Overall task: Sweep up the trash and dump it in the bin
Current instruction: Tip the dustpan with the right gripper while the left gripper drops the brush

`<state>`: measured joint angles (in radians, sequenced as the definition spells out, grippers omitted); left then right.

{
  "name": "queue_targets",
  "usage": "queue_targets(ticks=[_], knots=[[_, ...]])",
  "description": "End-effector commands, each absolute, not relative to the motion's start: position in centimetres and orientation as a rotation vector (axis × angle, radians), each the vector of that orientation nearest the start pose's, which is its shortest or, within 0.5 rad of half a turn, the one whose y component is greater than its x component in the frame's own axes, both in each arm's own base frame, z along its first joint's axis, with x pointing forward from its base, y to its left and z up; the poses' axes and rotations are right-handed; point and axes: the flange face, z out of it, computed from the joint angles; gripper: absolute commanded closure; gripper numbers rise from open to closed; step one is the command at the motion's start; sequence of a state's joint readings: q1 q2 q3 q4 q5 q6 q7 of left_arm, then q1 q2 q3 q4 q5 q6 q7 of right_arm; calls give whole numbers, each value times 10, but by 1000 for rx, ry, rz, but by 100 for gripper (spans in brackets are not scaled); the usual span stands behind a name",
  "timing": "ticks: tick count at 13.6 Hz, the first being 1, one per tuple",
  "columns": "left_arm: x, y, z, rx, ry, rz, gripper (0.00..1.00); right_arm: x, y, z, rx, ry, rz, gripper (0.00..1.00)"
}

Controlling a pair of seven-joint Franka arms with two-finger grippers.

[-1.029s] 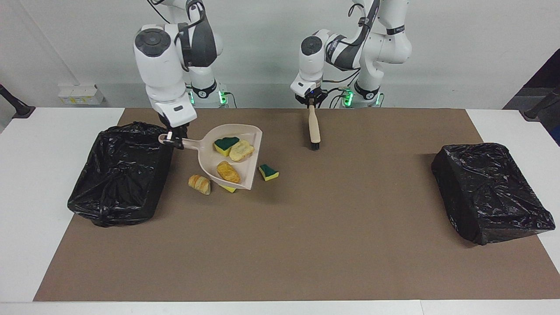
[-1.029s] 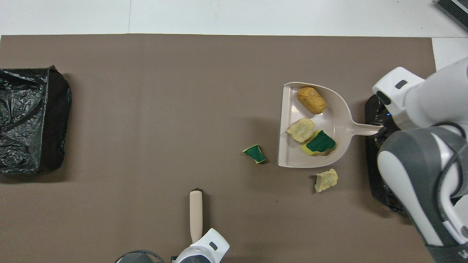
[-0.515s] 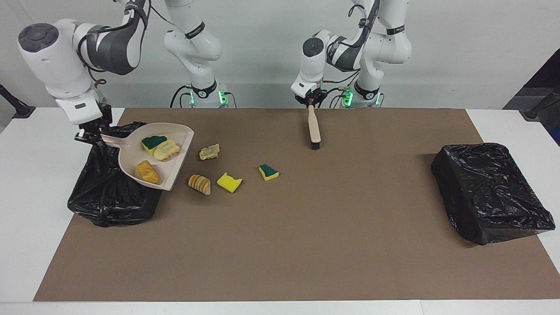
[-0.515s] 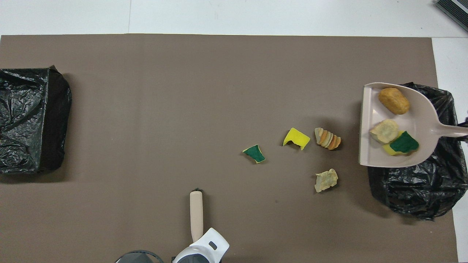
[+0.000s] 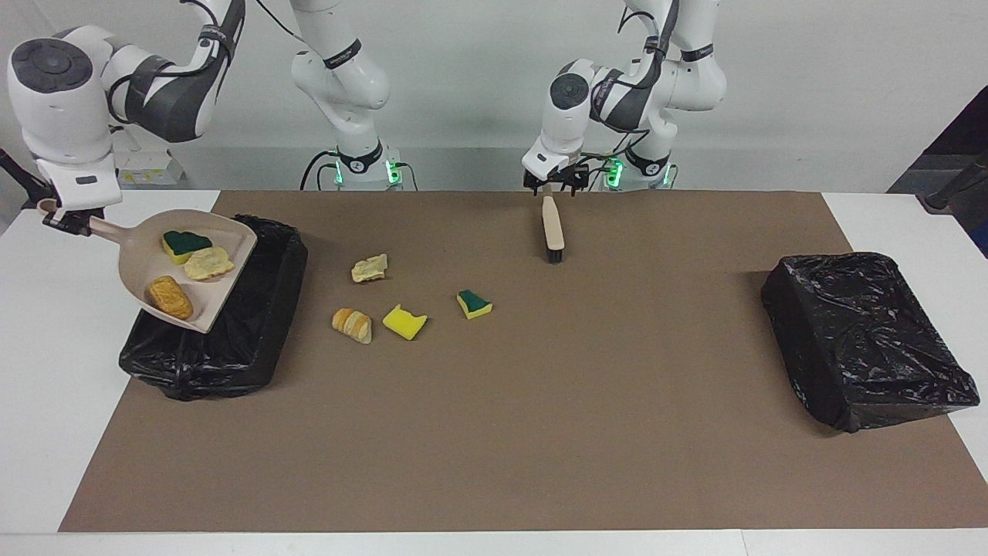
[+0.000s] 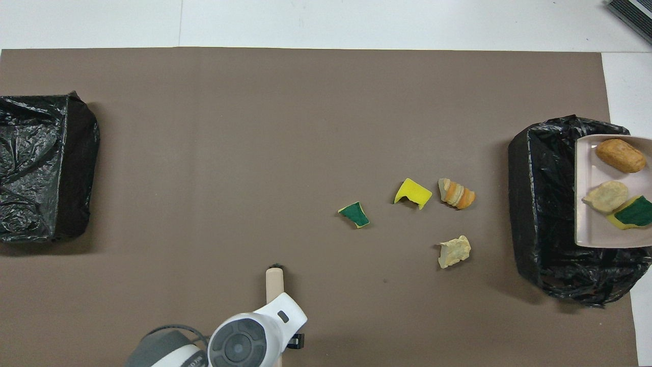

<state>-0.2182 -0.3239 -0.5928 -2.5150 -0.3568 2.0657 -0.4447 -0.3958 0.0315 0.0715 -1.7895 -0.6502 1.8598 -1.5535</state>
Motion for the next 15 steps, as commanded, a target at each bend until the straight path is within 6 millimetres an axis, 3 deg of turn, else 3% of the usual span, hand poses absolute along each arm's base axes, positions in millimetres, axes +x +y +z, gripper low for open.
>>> queue_targets(ticks=[1, 3, 4, 7, 10, 12, 15], knots=[[336, -304, 404, -3183, 210, 253, 0, 542, -210, 513, -2608, -2258, 1045, 100], [384, -275, 444, -3151, 199, 110, 0, 550, -186, 508, -2522, -2371, 1184, 100], [409, -253, 461, -3133, 231, 104, 0, 550, -185, 510, -2499, -2384, 1254, 100], [485, -175, 506, -3170, 338, 82, 0, 542, -203, 540, -2425, -2380, 1390, 100], [539, -105, 545, -3086, 441, -63, 0, 531, -218, 576, -2343, -2436, 1428, 100], [556, -79, 576, -3072, 471, -95, 0, 523, -223, 597, -2366, -2441, 1430, 100], [554, -62, 624, -3090, 433, -88, 0, 526, -222, 591, -2465, -2395, 1175, 100]])
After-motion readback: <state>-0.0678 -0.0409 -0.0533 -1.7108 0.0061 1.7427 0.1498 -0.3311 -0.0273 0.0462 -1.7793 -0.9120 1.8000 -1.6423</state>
